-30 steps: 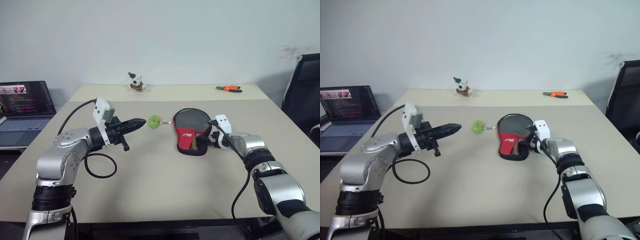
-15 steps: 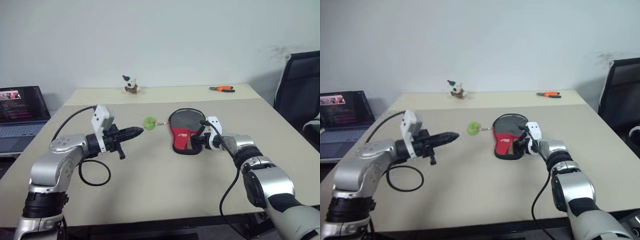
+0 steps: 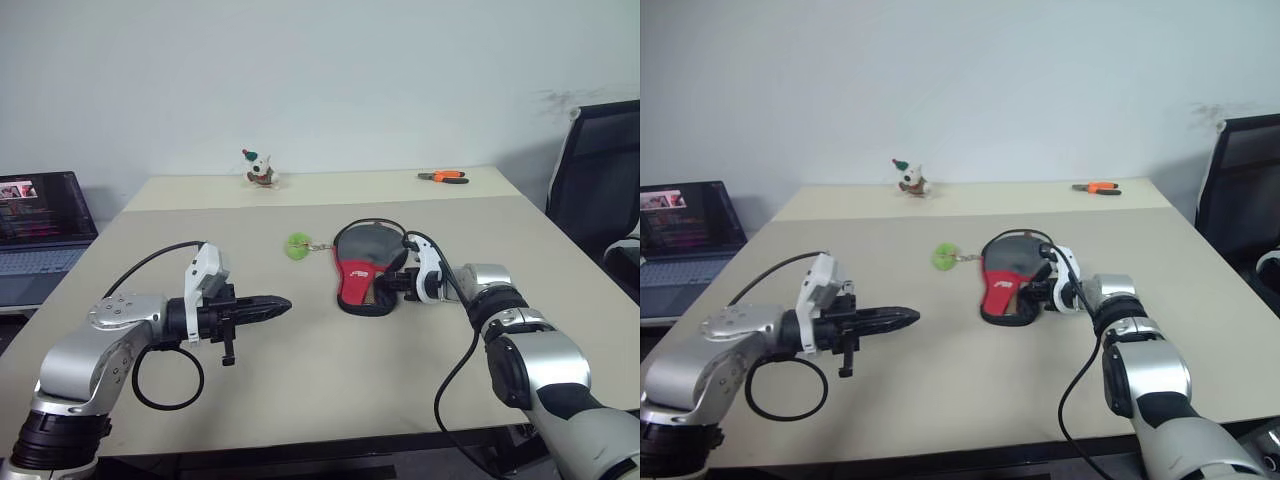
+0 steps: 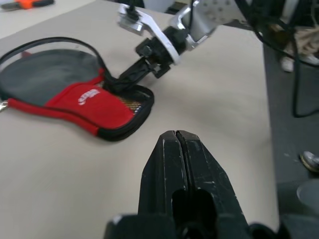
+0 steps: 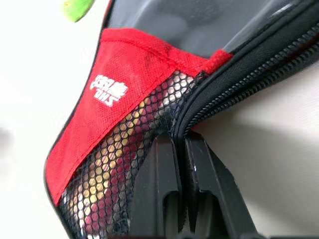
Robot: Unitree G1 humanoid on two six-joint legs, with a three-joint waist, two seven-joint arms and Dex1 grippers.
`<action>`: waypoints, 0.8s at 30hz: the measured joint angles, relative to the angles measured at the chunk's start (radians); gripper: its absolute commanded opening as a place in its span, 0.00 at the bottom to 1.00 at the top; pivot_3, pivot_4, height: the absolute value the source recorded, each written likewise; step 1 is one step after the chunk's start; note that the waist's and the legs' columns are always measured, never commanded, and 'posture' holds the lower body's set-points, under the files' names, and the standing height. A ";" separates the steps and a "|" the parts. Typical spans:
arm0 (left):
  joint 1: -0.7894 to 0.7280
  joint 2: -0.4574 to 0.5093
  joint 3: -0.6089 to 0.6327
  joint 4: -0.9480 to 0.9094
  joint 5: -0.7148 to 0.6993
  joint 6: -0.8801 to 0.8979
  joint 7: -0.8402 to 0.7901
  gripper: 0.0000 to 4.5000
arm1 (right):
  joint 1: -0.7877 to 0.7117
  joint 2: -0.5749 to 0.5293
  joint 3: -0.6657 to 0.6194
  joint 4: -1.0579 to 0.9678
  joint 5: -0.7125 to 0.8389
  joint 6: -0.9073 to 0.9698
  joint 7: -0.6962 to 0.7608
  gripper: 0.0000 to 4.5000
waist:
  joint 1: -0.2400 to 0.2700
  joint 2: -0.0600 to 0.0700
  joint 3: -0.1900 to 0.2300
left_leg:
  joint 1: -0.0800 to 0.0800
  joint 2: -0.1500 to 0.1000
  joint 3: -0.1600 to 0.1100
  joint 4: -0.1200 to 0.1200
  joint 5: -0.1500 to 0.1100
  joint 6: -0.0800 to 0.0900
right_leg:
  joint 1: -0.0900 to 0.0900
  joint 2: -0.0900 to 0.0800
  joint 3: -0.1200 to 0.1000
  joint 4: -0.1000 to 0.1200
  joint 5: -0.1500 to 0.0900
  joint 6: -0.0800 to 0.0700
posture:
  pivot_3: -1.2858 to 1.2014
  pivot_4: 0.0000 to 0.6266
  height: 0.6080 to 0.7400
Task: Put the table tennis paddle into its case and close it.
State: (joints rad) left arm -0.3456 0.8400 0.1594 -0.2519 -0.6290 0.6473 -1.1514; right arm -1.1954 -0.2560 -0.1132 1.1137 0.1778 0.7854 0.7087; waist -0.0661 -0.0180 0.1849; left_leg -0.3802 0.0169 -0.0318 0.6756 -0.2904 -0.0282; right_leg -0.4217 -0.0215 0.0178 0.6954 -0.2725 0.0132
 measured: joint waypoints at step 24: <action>0.221 0.120 0.056 -0.173 -0.080 -0.005 -0.108 0.00 | 0.701 -0.045 0.009 -1.385 0.437 0.818 -0.213 0.01 | 0.016 0.000 0.000 | -0.002 0.008 -0.001 -0.004 -0.001 0.002 | 0.001 0.003 -0.002 -0.009 -0.001 0.000 | 0.52 0.24 1.00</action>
State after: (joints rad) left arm -0.1250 0.9596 0.2151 -0.4246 -0.7085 0.6424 -1.2599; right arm -0.4941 -0.3006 -0.1043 -0.2716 0.6147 1.6037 0.4954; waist -0.0504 -0.0179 0.1850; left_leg -0.3817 0.0252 -0.0326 0.6717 -0.2919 -0.0264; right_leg -0.4205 -0.0182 0.0154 0.6868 -0.2731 0.0132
